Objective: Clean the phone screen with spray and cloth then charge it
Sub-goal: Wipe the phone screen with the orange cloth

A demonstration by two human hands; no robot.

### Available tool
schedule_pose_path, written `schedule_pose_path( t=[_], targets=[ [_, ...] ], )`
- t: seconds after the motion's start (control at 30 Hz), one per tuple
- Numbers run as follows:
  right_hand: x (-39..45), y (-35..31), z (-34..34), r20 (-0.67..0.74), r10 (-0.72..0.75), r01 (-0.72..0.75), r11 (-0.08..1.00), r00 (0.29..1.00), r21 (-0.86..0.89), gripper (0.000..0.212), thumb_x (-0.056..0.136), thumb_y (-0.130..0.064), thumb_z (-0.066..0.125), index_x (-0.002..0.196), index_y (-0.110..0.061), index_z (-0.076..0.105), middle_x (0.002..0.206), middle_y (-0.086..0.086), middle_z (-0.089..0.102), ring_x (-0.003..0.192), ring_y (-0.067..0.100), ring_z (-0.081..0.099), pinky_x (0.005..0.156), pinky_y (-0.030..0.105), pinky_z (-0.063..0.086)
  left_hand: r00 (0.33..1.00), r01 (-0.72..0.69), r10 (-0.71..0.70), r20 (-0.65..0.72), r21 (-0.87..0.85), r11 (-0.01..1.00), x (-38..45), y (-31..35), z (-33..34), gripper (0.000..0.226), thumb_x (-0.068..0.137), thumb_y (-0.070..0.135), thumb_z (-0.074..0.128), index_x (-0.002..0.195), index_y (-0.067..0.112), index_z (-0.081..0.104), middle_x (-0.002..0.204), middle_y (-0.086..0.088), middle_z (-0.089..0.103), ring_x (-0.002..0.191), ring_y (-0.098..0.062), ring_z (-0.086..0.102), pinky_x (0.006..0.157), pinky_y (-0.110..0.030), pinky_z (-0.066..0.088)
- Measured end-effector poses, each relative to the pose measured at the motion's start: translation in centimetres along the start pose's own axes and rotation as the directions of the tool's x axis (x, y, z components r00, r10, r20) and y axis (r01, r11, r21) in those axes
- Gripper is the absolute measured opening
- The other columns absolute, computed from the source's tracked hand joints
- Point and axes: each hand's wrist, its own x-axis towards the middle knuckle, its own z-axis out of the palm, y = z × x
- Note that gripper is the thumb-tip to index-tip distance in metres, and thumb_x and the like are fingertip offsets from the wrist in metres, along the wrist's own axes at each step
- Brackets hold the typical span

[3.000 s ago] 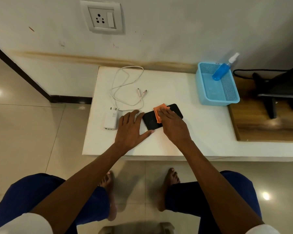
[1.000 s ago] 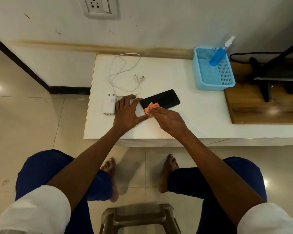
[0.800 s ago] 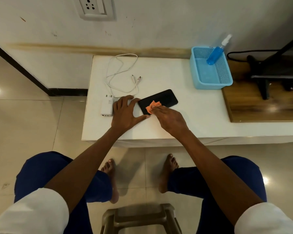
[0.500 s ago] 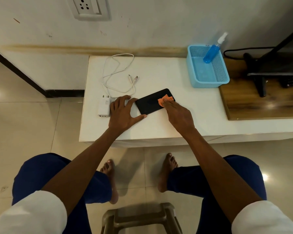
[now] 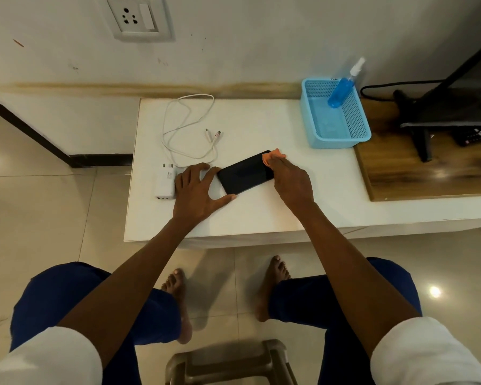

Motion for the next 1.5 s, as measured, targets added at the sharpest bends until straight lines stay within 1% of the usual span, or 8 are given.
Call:
schedule_pose_path(
  t=[0.2, 0.33, 0.63, 0.87, 1.07, 1.3, 1.4, 1.5],
  targets=[
    [2.6, -0.8, 0.5, 0.074, 0.082, -0.089, 0.992, 0.994, 0.089, 0.037, 0.105, -0.04, 0.037, 0.135, -0.024, 0.051, 0.139, 0.001, 0.057, 0.122, 0.025, 0.057, 0.107, 0.038, 0.044, 1.0, -0.002, 0.002, 0.014, -0.002, 1.0, 0.0, 0.1, -0.2, 0.08, 0.073, 0.086, 0.049, 0.13, 0.031, 0.055, 0.133, -0.001, 0.052, 0.124, -0.024, 0.047, 0.102, -0.041, 0.033],
    [2.1, -1.7, 0.7, -0.002, 0.0, 0.0, 0.997, 1.0, 0.072, 0.035, 0.102, -0.028, 0.049, 0.133, -0.014, 0.055, 0.132, 0.008, 0.061, 0.115, 0.031, 0.062, 0.098, 0.044, 0.051, 1.0, 0.003, -0.003, 0.014, -0.006, 1.0, 0.0, 0.4, -0.5, 0.081, 0.072, 0.085, 0.053, 0.13, 0.029, 0.056, 0.133, -0.001, 0.053, 0.124, -0.025, 0.048, 0.102, -0.04, 0.033],
    [1.3, -6.7, 1.9, 0.183, -0.239, 0.241, 0.97, 0.954, 0.011, 0.039, 0.096, -0.013, 0.054, 0.136, -0.017, 0.053, 0.138, 0.004, 0.056, 0.107, 0.03, 0.064, 0.075, 0.044, 0.057, 1.0, 0.003, -0.002, 0.025, -0.005, 1.0, 0.0, 0.4, -0.6, 0.083, 0.072, 0.085, 0.054, 0.133, 0.027, 0.056, 0.136, -0.001, 0.053, 0.126, -0.025, 0.046, 0.102, -0.04, 0.031],
    [1.5, -4.4, 0.8, 0.112, -0.264, 0.265, 0.964, 0.958, 0.001, 0.038, 0.098, -0.014, 0.053, 0.135, -0.019, 0.057, 0.142, 0.002, 0.055, 0.127, 0.024, 0.055, 0.097, 0.04, 0.052, 1.0, 0.011, -0.011, 0.022, -0.013, 1.0, 0.0, 0.4, -0.5, 0.081, 0.071, 0.085, 0.055, 0.131, 0.03, 0.055, 0.135, 0.0, 0.052, 0.126, -0.024, 0.046, 0.103, -0.04, 0.032],
    [2.3, -1.5, -0.8, 0.075, -0.067, 0.068, 0.998, 0.995, -0.011, 0.037, 0.099, -0.029, 0.054, 0.136, -0.023, 0.055, 0.132, 0.004, 0.063, 0.113, 0.029, 0.062, 0.098, 0.035, 0.047, 1.0, 0.008, -0.008, 0.006, 0.003, 1.0, 0.0, 0.4, -0.3, 0.079, 0.071, 0.087, 0.051, 0.129, 0.033, 0.054, 0.133, 0.002, 0.052, 0.124, -0.022, 0.047, 0.103, -0.038, 0.031],
    [-0.6, -0.4, -2.7, -0.003, -0.157, 0.156, 0.984, 0.988, -0.091, 0.037, 0.088, 0.004, 0.063, 0.123, -0.009, 0.067, 0.087, 0.018, 0.073, 0.058, 0.038, 0.063, 0.056, 0.039, 0.051, 1.0, 0.012, -0.012, -0.004, 0.02, 1.0, 0.0, 0.4, -0.2, 0.079, 0.071, 0.089, 0.048, 0.128, 0.035, 0.053, 0.131, 0.004, 0.051, 0.122, -0.021, 0.046, 0.101, -0.037, 0.032],
    [-2.1, -0.2, -2.9, -0.023, -0.166, 0.164, 0.982, 0.986, -0.091, 0.035, 0.089, 0.002, 0.064, 0.122, -0.007, 0.067, 0.085, 0.019, 0.072, 0.057, 0.04, 0.064, 0.055, 0.041, 0.052, 1.0, 0.009, -0.009, -0.004, 0.023, 1.0, 0.0, 0.4, -0.2, 0.08, 0.071, 0.089, 0.047, 0.129, 0.034, 0.053, 0.132, 0.002, 0.051, 0.122, -0.022, 0.047, 0.1, -0.038, 0.033],
    [-2.8, -0.4, -2.3, -0.034, -0.146, 0.143, 0.988, 0.989, -0.062, 0.038, 0.091, 0.0, 0.063, 0.127, -0.008, 0.064, 0.103, 0.017, 0.073, 0.073, 0.038, 0.07, 0.064, 0.041, 0.056, 1.0, 0.008, -0.008, 0.003, 0.028, 1.0, 0.0, 0.4, -0.3, 0.08, 0.071, 0.088, 0.049, 0.129, 0.033, 0.053, 0.132, 0.002, 0.052, 0.122, -0.023, 0.047, 0.1, -0.039, 0.034]
  ],
)
